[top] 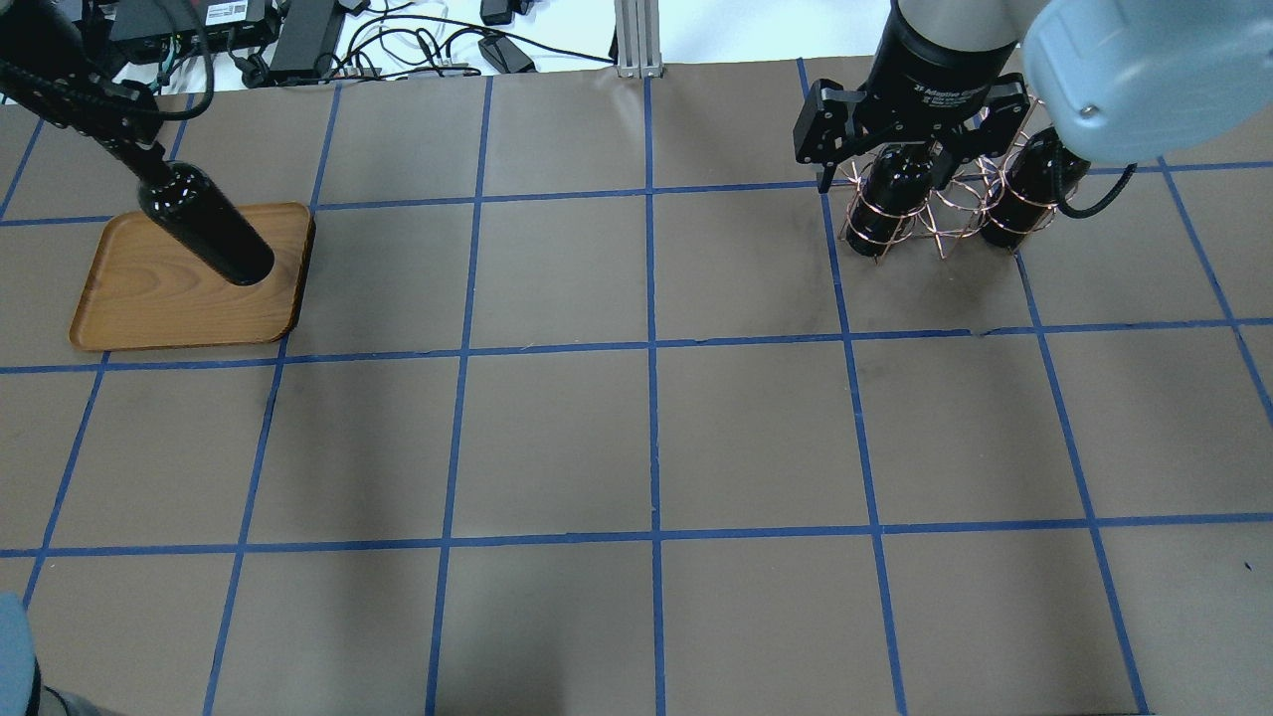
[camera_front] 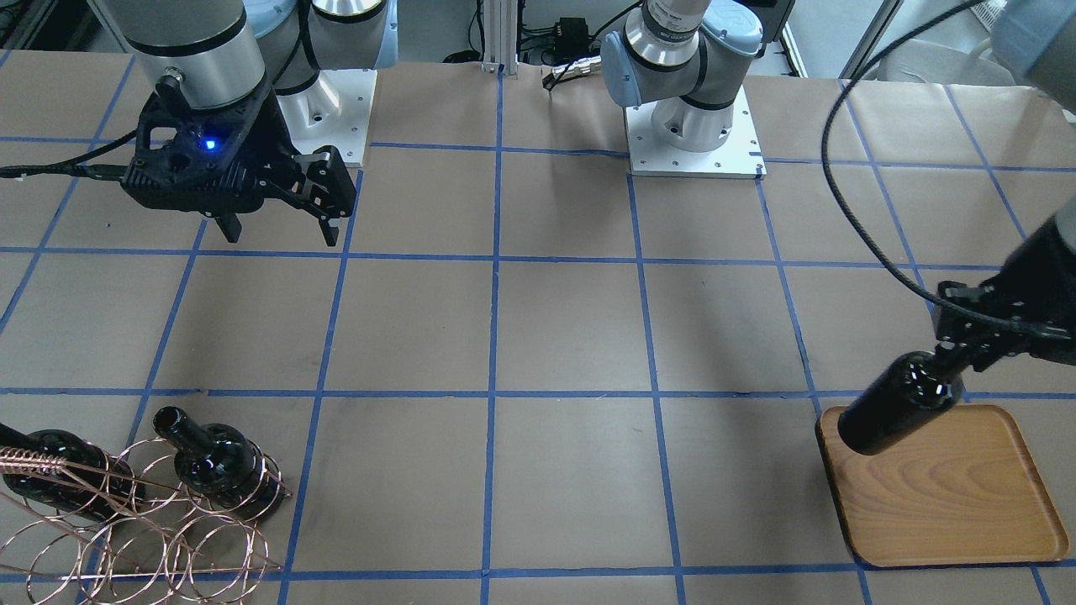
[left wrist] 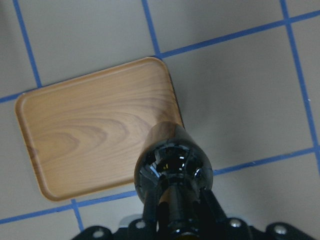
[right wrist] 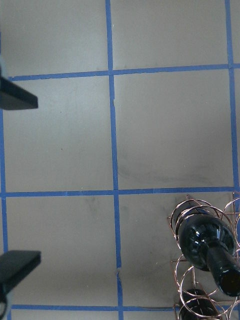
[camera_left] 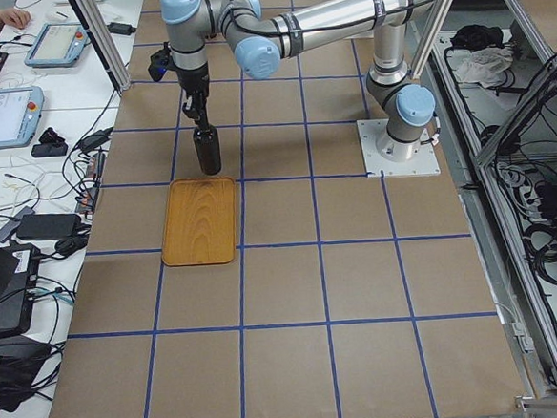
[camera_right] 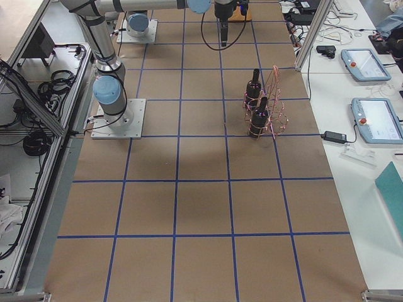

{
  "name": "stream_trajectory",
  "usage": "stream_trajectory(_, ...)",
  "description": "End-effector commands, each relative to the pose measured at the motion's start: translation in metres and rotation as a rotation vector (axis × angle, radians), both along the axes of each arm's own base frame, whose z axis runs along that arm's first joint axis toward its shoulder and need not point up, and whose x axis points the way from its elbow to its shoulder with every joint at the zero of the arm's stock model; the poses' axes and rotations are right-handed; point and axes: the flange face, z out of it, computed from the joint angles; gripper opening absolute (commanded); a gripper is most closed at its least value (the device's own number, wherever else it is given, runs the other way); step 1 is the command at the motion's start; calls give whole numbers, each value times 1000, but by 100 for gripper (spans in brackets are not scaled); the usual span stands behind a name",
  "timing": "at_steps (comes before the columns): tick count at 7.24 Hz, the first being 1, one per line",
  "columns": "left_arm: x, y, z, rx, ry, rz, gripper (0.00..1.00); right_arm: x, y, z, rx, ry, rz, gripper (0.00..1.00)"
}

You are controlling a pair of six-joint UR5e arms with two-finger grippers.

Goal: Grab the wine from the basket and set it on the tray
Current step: 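Lower the bottle onto the wooden tray with the left gripper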

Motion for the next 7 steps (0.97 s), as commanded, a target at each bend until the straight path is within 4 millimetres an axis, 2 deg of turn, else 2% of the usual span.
stream_trajectory(1,56,-15,-26,-20,-13,-24,0,0,0,0,0,0,0,100)
stream_trajectory(4,79,-30,-55,-34,1,-9,0,0,1,0,0,-2,0,100)
stream_trajectory(6,99,-25,-57,-30,-1,-3,0,0,1,0,0,-2,0,100)
stream_trajectory(7,101,-26,-62,-26,3,-6,0,0,0,0,-2,-2,-1,100)
